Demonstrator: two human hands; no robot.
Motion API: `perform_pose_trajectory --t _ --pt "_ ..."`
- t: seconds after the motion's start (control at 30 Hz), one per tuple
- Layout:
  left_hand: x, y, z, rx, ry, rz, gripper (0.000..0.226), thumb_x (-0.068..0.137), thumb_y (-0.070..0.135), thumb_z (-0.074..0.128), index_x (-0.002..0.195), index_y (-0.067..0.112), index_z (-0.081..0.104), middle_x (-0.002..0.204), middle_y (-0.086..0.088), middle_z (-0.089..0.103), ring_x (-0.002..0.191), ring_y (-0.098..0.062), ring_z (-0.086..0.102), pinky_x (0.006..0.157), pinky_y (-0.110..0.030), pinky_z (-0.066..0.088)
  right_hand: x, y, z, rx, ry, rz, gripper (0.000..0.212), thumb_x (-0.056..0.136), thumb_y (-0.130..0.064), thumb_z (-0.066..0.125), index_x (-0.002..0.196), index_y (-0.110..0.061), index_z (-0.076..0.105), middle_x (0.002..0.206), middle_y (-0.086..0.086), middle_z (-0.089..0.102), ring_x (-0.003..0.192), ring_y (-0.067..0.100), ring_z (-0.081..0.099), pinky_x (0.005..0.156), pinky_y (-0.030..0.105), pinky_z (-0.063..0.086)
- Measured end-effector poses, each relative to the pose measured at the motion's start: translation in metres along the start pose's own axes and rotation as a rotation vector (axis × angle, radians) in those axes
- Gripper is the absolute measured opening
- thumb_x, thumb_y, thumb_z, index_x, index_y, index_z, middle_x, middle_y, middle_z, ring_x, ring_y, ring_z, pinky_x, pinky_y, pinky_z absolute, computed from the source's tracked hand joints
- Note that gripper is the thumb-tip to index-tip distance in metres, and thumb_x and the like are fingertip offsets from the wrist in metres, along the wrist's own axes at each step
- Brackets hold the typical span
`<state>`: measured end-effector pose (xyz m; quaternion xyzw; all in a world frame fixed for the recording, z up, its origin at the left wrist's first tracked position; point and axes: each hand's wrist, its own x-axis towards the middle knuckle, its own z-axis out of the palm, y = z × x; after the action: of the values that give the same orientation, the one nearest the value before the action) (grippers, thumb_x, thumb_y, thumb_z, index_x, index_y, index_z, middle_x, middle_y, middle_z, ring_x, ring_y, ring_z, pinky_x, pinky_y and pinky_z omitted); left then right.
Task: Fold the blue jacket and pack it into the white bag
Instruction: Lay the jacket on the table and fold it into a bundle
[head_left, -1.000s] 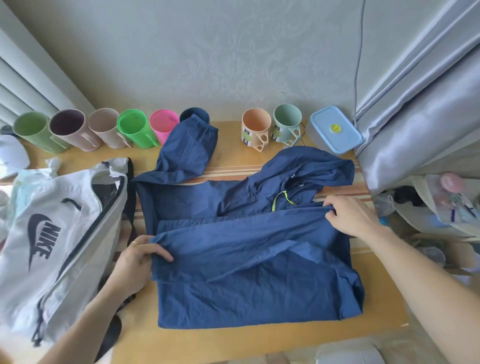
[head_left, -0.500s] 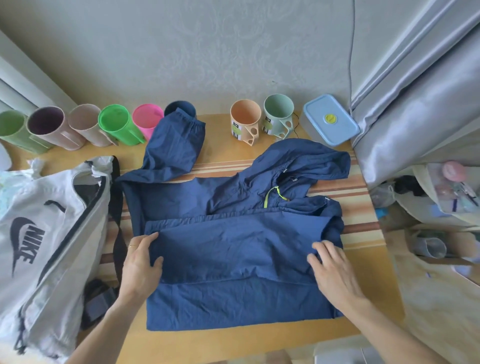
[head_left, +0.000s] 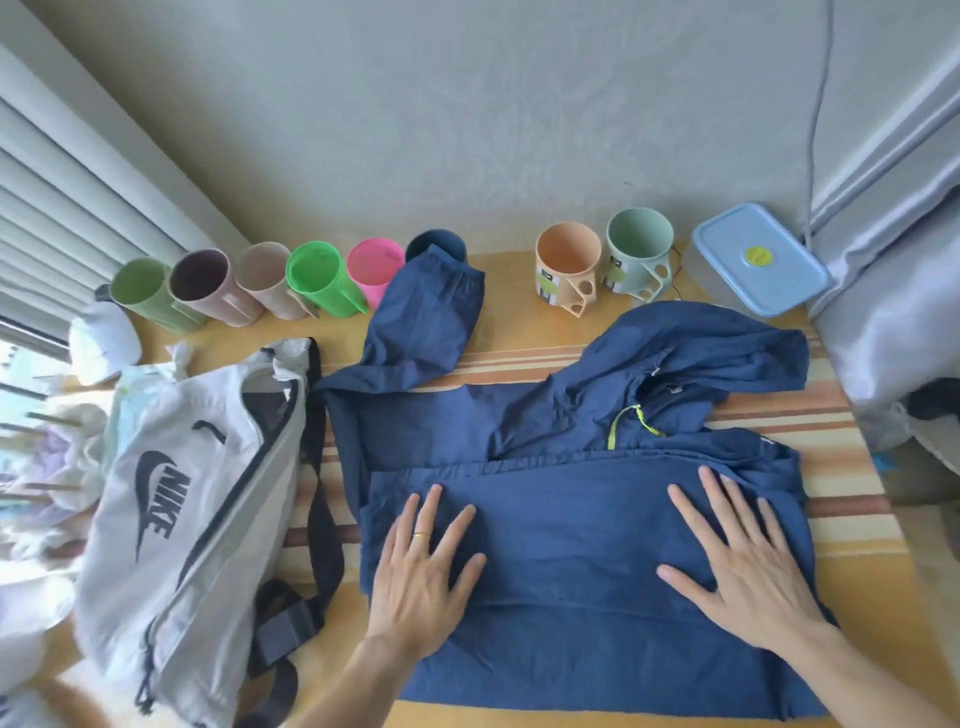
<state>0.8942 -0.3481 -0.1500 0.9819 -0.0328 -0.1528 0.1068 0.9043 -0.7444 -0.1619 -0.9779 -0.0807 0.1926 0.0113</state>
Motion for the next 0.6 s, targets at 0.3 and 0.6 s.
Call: perform_pose_trajectory --t 0.3,0.6 --pt "0.136 -0.068 -0.102 0.287 0.169 -0.026 0.022 0.075 0.010 0.072 0.096 0.015 0.077 0.153 -0.022 0.048 0.142 -0.042 0.042 0.121 -0.050 0.029 0.082 -0.146 -0.112 0.665 0.296 0.106 0.053 0.095 -0.044 0.066 0.138 -0.015 0.058 0.135 0.004 0.063 0.123 0.030 0.061 0.099 0.038 0.051" --pt "0.117 -0.076 -0.094 0.270 0.249 0.019 0.054 0.067 -0.007 0.064 0.119 0.003 0.068 0.135 -0.016 0.066 0.120 -0.036 0.062 0.112 -0.048 0.046 0.279 -0.260 -0.201 1.009 0.176 0.325 0.089 0.088 -0.037 0.078 0.157 -0.011 0.027 0.148 0.012 0.056 0.134 0.036 0.054 0.105 0.045 0.050"
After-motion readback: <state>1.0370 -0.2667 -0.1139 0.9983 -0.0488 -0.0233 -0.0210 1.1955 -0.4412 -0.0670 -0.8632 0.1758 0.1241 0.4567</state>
